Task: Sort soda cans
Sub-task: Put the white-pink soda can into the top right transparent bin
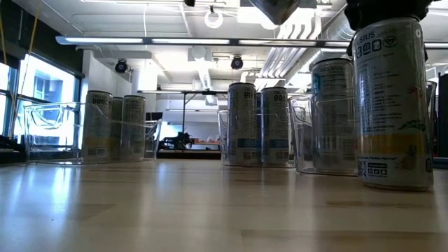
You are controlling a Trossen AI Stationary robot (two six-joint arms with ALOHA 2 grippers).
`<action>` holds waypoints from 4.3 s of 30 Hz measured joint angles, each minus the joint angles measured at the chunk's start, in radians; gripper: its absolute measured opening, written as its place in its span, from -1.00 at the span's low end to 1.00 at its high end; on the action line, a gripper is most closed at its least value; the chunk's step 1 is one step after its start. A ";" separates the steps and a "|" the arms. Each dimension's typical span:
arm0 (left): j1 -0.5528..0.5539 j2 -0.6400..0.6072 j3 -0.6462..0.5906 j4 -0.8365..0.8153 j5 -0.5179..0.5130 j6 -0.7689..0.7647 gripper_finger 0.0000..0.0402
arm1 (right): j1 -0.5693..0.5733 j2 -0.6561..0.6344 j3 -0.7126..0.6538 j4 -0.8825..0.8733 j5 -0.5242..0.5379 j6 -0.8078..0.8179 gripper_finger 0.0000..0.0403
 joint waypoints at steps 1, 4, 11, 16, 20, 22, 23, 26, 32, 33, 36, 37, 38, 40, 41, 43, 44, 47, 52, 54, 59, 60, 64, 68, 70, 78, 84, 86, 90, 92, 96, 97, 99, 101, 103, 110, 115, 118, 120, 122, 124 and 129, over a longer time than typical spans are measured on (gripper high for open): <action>0.000 0.009 0.000 0.015 0.000 -0.001 0.19 | 0.000 -0.017 0.000 -0.011 0.008 0.000 -1.00; 0.000 0.043 0.000 0.040 0.000 -0.003 0.19 | 0.000 -0.061 0.000 -0.032 0.013 -0.002 -1.00; 0.002 0.129 0.054 -0.073 -0.003 -0.004 0.19 | 0.000 -0.143 0.000 -0.047 0.050 -0.027 -1.00; -0.010 0.151 0.098 -0.215 0.008 -0.003 0.19 | 0.000 -0.171 0.000 -0.046 0.066 -0.042 -1.00; -0.017 0.151 0.106 -0.258 0.004 -0.004 0.19 | 0.000 -0.163 0.000 -0.028 0.069 -0.042 -1.00; -0.020 0.150 0.108 -0.257 0.001 -0.004 0.19 | -0.002 -0.137 0.000 0.013 0.076 -0.045 -1.00; -0.019 0.149 0.109 -0.261 0.000 -0.005 0.19 | -0.003 -0.117 0.000 0.038 0.080 -0.050 -1.00; -0.019 0.155 0.109 -0.265 0.000 -0.021 0.19 | -0.012 -0.040 0.000 0.156 0.081 -0.092 -1.00; -0.010 0.188 0.109 -0.257 0.000 -0.028 0.19 | -0.036 0.076 0.000 0.254 0.069 -0.112 -1.00; -0.010 0.196 0.109 -0.260 0.000 -0.028 0.19 | -0.036 0.083 0.000 0.254 0.069 -0.111 -1.00; -0.010 0.224 0.109 -0.257 0.000 -0.028 0.19 | -0.036 0.086 0.000 0.258 0.069 -0.112 -1.00; -0.010 0.231 0.108 -0.262 0.000 -0.028 0.19 | -0.035 0.085 0.000 0.265 0.069 -0.112 -1.00; -0.010 0.237 0.108 -0.255 0.000 -0.028 0.19 | -0.035 0.082 0.000 0.271 0.069 -0.110 -1.00; -0.010 0.250 0.108 -0.231 0.000 -0.032 0.19 | -0.035 0.076 0.000 0.273 0.069 -0.109 -1.00; -0.010 0.253 0.108 -0.225 0.002 -0.039 0.19 | -0.035 0.074 0.000 0.278 0.070 -0.109 -1.00; -0.010 0.264 0.108 -0.206 0.002 -0.046 0.19 | -0.035 0.071 0.000 0.273 0.071 -0.109 -1.00; -0.011 0.268 0.108 -0.194 0.005 -0.047 0.19 | -0.033 0.069 0.000 0.274 0.073 -0.109 -1.00; -0.010 0.269 0.108 -0.186 0.000 -0.047 0.19 | -0.029 0.057 0.000 0.277 0.079 -0.115 -1.00; -0.006 0.269 0.108 -0.180 -0.015 -0.048 0.19 | -0.026 0.033 0.000 0.276 0.087 -0.128 -1.00; -0.006 0.269 0.108 -0.177 -0.017 -0.055 0.19 | -0.026 0.024 0.000 0.276 0.089 -0.129 -1.00; -0.005 0.269 0.107 -0.140 -0.019 -0.054 0.19 | -0.026 0.019 0.000 0.276 0.089 -0.130 -1.00; -0.005 0.269 0.107 -0.127 -0.019 -0.053 0.19 | -0.026 0.019 0.000 0.276 0.089 -0.130 -1.00; -0.004 0.269 0.107 -0.124 -0.020 -0.055 0.19 | -0.026 0.019 0.000 0.276 0.089 -0.130 -1.00; -0.004 0.269 0.107 -0.129 -0.019 -0.054 0.19 | -0.026 0.019 0.000 0.276 0.089 -0.130 -1.00; -0.004 0.269 0.107 -0.129 -0.022 -0.054 0.19 | -0.026 0.019 0.000 0.276 0.089 -0.129 -1.00; -0.002 0.337 0.108 -0.070 -0.020 -0.091 0.19 | -0.026 0.019 0.000 0.279 0.088 -0.127 -1.00; -0.003 0.356 0.107 -0.081 -0.021 -0.108 0.19 | -0.026 0.019 0.000 0.296 0.088 -0.128 -1.00; -0.002 0.357 0.107 -0.088 -0.025 -0.107 0.19 | -0.026 0.019 0.000 0.298 0.088 -0.129 -1.00; 0.003 0.359 0.107 -0.114 -0.030 -0.099 0.19 | -0.026 0.019 0.000 0.297 0.088 -0.129 -1.00; 0.005 0.359 0.108 -0.136 -0.043 -0.099 0.19 | -0.026 0.019 0.000 0.298 0.088 -0.129 -1.00; 0.005 0.359 0.108 -0.172 -0.057 -0.097 0.19 | -0.026 0.019 0.000 0.298 0.088 -0.128 -1.00; 0.005 0.359 0.107 -0.175 -0.057 -0.096 0.19 | -0.026 0.019 0.000 0.298 0.088 -0.128 -1.00; 0.005 0.359 0.107 -0.176 -0.057 -0.096 0.19 | -0.026 0.019 0.000 0.298 0.087 -0.128 -1.00; 0.005 0.359 0.107 -0.175 -0.057 -0.096 0.19 | -0.026 0.019 0.000 0.298 0.087 -0.128 -1.00; 0.005 0.359 0.107 -0.171 -0.055 -0.097 0.19 | -0.026 0.019 0.000 0.298 0.087 -0.128 -1.00; 0.011 0.359 0.107 -0.203 -0.052 -0.097 0.19 | -0.026 0.019 0.000 0.291 0.078 -0.129 -1.00; 0.012 0.359 0.107 -0.207 -0.052 -0.097 0.19 | -0.021 0.019 0.000 0.283 0.077 -0.135 -1.00; 0.018 0.360 0.107 -0.213 -0.049 -0.098 0.19 | -0.001 0.017 0.000 0.281 0.063 -0.140 -1.00; 0.024 0.362 0.107 -0.219 -0.045 -0.099 0.19 | 0.024 0.013 0.000 0.263 0.032 -0.126 -1.00; 0.030 0.363 0.107 -0.232 -0.045 -0.099 0.19 | 0.060 0.012 0.015 0.196 0.022 -0.104 -1.00; 0.035 0.363 0.107 -0.242 -0.052 -0.099 0.19 | 0.103 0.014 0.051 0.104 0.043 -0.080 -1.00; 0.051 0.365 0.107 -0.237 -0.061 -0.087 0.19 | 0.197 0.019 0.145 -0.119 0.095 0.036 -1.00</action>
